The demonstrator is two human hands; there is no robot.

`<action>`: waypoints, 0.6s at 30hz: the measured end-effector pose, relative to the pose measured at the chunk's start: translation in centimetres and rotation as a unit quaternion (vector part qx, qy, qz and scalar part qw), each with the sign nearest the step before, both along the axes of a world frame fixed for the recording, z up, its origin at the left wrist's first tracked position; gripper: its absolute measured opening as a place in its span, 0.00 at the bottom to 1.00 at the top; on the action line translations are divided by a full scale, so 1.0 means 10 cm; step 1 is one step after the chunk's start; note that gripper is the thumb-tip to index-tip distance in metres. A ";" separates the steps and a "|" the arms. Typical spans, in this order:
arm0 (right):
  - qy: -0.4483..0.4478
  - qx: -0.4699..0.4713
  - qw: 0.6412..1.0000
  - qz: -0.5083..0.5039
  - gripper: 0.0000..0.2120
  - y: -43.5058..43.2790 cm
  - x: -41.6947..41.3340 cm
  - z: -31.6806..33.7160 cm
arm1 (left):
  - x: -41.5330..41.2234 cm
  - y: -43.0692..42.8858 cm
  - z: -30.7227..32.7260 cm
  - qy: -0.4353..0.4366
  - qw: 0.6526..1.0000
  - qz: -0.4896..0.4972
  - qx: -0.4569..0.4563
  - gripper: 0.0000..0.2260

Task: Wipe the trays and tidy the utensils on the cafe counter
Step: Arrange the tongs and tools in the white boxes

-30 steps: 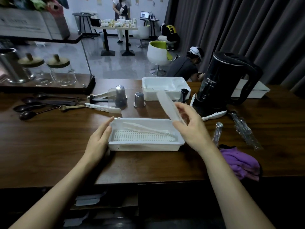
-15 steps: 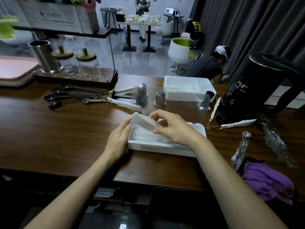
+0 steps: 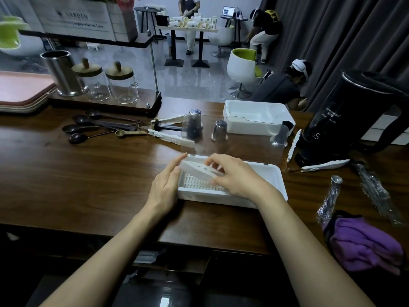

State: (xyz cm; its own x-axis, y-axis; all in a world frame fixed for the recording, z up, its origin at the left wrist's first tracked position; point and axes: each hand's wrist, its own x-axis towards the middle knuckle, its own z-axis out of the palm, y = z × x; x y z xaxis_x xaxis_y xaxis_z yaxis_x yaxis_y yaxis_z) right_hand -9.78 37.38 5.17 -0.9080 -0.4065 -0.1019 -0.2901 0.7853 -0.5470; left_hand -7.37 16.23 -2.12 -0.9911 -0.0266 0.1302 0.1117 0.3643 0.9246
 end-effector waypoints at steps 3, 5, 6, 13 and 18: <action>-0.014 0.026 0.999 -0.030 0.17 0.13 0.01 -0.11 | 0.00 -0.01 0.00 0.001 1.000 -0.001 -0.001 0.21; 0.006 0.042 0.998 -0.044 0.16 0.16 0.01 -0.14 | 0.00 -0.01 0.01 -0.002 1.000 -0.004 -0.003 0.22; 0.016 0.063 0.997 -0.044 0.16 0.16 0.01 -0.14 | 0.00 -0.01 0.01 -0.002 1.000 -0.005 -0.004 0.22; -0.105 -0.027 0.992 -0.069 0.19 0.34 -0.01 -0.13 | 0.02 0.01 0.03 -0.001 1.000 0.001 0.004 0.22; -0.031 0.036 0.993 -0.110 0.21 0.40 0.20 -0.21 | 0.03 -0.02 0.05 -0.005 1.000 -0.009 0.001 0.20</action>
